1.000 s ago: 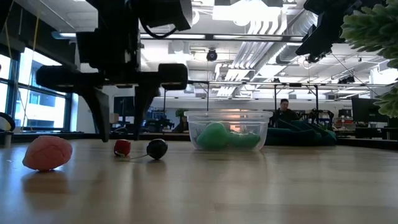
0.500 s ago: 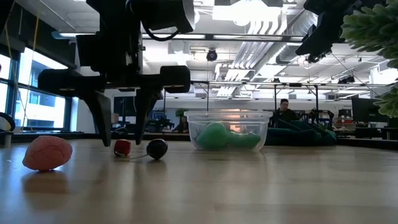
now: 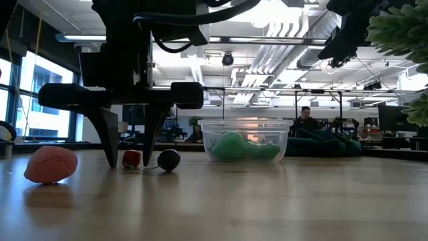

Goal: Pick and placing Produce into tupperware
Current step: Put the red cherry into the transparent bin

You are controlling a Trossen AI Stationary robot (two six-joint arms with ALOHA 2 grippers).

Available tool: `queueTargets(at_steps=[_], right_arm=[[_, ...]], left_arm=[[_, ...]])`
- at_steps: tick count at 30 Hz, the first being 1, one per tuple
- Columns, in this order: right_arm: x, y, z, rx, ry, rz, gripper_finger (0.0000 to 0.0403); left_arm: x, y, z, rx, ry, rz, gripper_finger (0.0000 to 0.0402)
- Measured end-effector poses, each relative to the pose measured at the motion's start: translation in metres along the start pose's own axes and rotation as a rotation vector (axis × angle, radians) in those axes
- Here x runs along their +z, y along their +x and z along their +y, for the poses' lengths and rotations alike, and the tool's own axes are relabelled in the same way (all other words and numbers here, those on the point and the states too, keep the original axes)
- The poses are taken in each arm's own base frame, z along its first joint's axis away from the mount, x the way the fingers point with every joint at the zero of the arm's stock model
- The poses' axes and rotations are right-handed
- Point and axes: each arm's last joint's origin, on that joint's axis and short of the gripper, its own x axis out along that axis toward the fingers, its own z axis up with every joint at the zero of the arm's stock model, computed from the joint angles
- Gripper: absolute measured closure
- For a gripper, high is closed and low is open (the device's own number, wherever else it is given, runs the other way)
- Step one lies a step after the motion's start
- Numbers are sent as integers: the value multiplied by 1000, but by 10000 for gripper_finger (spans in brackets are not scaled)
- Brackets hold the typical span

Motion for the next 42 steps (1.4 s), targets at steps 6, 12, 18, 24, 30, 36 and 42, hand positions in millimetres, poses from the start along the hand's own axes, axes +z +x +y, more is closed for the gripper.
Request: queueTargets(at_steps=[6,12,18,24,30,36,42], right_arm=[[0,0,0,0,0,-1,379],[0,0,0,0,0,0,379],[0,0,0,0,0,0,379],[0,0,0,0,0,0,379],[0,0,0,0,0,0,379],[0,0,0,0,0,0,379],[0,0,0,0,0,0,379]], left_arm=[[0,0,0,6,0,18,235],[-1,0,-1,1,0,26,278],[-1,1,0,2,0,31,305],[-1,1,0,5,0,31,311],[0,1,3,34,-6,16,312],[2,-3,10,73,-82,3,312],[5,-19,22,130,-143,-11,313]])
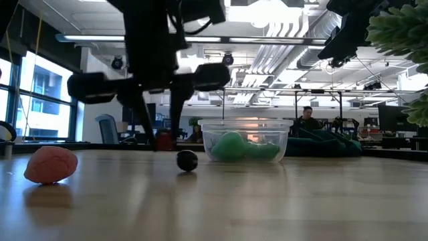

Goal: Pick and placing Produce into tupperware
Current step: Put the red cherry into the transparent bin

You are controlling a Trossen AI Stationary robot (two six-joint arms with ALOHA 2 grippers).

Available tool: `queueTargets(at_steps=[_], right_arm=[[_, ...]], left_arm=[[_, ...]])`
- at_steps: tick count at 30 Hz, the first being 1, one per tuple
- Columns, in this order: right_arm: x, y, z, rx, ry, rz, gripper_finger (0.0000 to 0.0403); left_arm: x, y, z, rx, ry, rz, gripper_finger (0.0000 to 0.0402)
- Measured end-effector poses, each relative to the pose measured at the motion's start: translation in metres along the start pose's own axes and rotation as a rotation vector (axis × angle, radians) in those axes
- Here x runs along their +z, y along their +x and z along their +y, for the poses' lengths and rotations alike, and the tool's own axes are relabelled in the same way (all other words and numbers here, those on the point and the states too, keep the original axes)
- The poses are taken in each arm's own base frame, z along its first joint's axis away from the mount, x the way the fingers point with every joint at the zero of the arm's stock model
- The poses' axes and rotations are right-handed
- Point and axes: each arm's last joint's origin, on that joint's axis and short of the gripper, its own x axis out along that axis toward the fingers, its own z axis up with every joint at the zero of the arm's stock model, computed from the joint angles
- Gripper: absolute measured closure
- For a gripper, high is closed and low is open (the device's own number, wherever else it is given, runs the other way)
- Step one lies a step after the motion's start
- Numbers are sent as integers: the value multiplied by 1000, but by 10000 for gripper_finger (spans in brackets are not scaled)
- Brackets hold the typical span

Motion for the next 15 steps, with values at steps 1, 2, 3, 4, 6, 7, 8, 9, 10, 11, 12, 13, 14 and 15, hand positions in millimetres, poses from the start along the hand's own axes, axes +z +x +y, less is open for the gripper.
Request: queueTargets(at_steps=[1,2,3,4,6,7,8,9,10,11,12,13,14,15], right_arm=[[0,0,0,0,0,0,379],[0,0,0,0,0,0,379],[0,0,0,0,0,0,379],[0,0,0,0,0,0,379],[0,0,0,0,0,0,379],[0,0,0,0,-1,0,379],[0,0,0,0,0,-1,379],[0,0,0,0,0,-1,379],[0,0,0,0,0,0,379],[0,0,0,0,0,0,379],[0,0,0,0,0,0,379],[0,0,0,0,0,0,379],[0,0,0,0,0,0,379],[0,0,0,0,0,-1,379]], left_arm=[[1,-3,2,5,-3,-2,313],[1,-6,4,9,-3,0,312],[2,-8,6,15,-3,5,313],[2,-12,8,22,-4,12,313],[2,-18,11,30,-4,33,313],[2,-22,14,33,-4,45,313],[1,-26,17,39,-9,55,313],[0,-30,19,44,-16,60,313],[-2,-34,23,48,-30,62,313],[-4,-38,27,55,-52,61,312],[-7,-42,31,63,-74,59,312],[-11,-46,36,71,-100,58,312],[-15,-52,40,77,-122,58,312],[-20,-56,45,81,-141,59,312]])
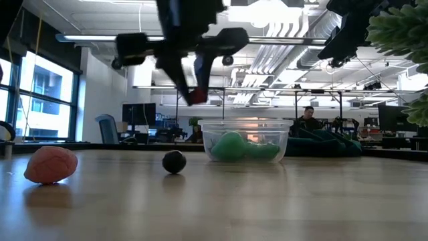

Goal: Pick and placing Produce into tupperware
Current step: Put the red cherry into the transparent bin

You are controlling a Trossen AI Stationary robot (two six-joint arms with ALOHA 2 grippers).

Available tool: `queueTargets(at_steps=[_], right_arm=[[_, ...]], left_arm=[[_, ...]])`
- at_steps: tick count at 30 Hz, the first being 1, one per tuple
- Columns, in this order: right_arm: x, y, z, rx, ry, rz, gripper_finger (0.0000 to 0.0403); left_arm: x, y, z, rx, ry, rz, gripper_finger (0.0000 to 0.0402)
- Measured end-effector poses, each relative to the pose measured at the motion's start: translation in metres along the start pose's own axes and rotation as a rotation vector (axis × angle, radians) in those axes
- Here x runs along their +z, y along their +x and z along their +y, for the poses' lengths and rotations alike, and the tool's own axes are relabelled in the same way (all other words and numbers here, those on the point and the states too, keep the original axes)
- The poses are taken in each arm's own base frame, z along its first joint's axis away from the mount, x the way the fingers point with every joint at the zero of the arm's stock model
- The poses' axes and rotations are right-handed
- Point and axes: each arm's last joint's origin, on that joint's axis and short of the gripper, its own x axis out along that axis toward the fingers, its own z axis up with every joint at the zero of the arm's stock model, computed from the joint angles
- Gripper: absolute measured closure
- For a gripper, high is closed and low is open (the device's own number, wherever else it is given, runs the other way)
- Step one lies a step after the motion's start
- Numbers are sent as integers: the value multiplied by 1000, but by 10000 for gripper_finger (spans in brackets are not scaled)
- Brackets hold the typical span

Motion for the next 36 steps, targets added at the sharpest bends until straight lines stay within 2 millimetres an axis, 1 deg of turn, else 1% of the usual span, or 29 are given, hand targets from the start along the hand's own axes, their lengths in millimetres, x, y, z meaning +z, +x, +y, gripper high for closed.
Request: queueTargets(at_steps=[4,9,12,16,18,20,24,29,32,36], right_arm=[[0,0,0,0,0,0,379],[0,0,0,0,0,1,379],[0,0,0,0,0,0,379],[0,0,0,0,0,0,379],[0,0,0,0,0,0,379],[0,0,0,0,0,0,379],[0,0,0,0,0,0,379],[0,0,0,0,0,2,379],[0,0,0,0,0,2,379],[0,0,0,0,0,2,379]], left_arm=[[-19,-16,24,39,-89,-18,312],[-47,-36,55,105,-189,-116,312],[-67,-40,71,158,-252,-181,312],[-95,-39,91,241,-386,-252,312],[-108,-31,99,242,-437,-298,312],[-121,-18,101,191,-483,-318,312],[-133,9,103,106,-538,-304,312],[-132,38,99,4,-546,-259,312],[-132,47,97,-26,-548,-236,312],[-133,61,95,-39,-560,-155,312]])
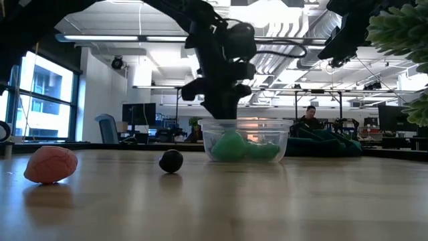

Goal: Pick and placing Produce into tupperware
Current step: Put the red cherry into the transparent bin, then put the black cherry into the transparent bin

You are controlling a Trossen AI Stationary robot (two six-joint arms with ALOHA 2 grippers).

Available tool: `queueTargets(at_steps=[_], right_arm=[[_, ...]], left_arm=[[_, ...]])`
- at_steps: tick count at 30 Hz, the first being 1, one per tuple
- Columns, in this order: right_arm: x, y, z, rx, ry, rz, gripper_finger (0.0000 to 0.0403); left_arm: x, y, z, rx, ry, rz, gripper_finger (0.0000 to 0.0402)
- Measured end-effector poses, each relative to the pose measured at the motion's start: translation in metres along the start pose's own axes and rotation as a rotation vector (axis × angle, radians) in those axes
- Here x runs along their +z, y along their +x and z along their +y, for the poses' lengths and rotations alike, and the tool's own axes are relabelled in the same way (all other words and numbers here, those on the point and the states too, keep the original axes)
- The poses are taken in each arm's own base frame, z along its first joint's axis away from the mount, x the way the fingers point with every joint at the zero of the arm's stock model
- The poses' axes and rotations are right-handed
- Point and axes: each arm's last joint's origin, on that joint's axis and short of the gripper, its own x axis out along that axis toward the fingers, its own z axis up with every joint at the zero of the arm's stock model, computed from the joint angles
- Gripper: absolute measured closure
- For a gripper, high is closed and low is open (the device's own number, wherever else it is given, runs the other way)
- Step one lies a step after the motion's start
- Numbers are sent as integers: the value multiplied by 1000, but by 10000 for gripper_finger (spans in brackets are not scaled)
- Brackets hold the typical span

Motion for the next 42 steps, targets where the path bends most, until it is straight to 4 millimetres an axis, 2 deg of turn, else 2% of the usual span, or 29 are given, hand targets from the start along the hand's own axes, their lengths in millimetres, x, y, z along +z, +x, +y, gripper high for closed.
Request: queueTargets(at_steps=[5,16,30,37,42], right_arm=[[0,0,0,1,0,0,379],[0,0,0,0,0,-1,379],[0,0,0,0,0,-1,379],[0,0,0,0,0,-1,379],[0,0,0,0,0,-1,379]], left_arm=[[-4,8,-1,-7,-12,67,312],[-4,7,-2,0,-11,78,306],[-4,6,-2,1,-18,77,226],[-1,-19,-2,-12,-47,88,224],[6,-56,-2,-94,-124,100,237]])
